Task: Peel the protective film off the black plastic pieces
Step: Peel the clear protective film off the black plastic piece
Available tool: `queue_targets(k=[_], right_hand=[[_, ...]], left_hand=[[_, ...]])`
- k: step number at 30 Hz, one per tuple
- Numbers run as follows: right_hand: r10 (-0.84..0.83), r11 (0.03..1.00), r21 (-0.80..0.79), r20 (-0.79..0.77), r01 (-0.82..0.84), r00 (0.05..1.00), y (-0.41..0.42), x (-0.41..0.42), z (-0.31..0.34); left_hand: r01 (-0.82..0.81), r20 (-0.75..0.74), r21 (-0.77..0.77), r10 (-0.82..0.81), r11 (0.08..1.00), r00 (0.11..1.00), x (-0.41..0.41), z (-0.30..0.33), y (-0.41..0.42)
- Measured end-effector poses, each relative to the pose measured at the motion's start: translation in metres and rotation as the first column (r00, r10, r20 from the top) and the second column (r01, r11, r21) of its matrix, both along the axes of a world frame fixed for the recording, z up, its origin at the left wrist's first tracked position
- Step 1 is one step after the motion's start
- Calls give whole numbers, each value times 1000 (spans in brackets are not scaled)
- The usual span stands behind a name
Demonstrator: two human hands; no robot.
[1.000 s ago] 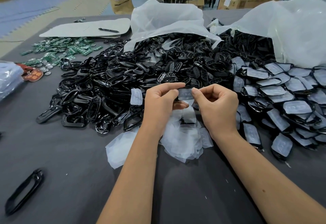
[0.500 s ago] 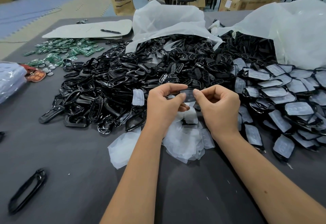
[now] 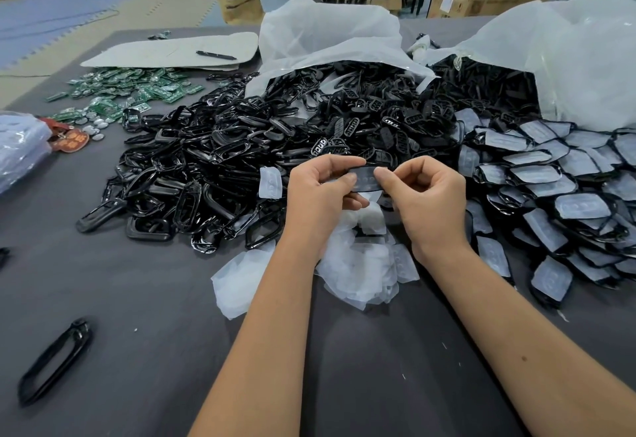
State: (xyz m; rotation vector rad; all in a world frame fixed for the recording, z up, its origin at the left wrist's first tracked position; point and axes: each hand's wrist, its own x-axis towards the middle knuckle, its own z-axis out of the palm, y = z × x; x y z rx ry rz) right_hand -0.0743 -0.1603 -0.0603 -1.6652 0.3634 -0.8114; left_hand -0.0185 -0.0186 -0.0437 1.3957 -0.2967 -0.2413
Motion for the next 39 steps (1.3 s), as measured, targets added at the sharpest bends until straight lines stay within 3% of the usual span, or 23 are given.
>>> queue_targets(k=[6, 13, 25, 32, 39], right_hand=[[141, 975, 168, 27, -143, 990, -1, -2, 2], [135, 980, 148, 21, -137, 991, 0, -3, 0], [126, 988, 93, -30, -122, 992, 0, -1, -2], [11, 983, -184, -94, -28, 996, 2, 2, -3], [73, 997, 19, -83, -72, 994, 1, -2, -3]], left_hand=[[17, 2, -27, -17, 999, 1000, -2, 1, 1], [-11, 86, 39, 7, 999, 996, -3, -1, -1], [-77, 83, 80, 71, 994, 994, -1, -4, -5], [-26, 101, 79, 18, 997, 995, 1, -5, -3], [-21, 83, 112, 12, 994, 996, -1, -4, -2]])
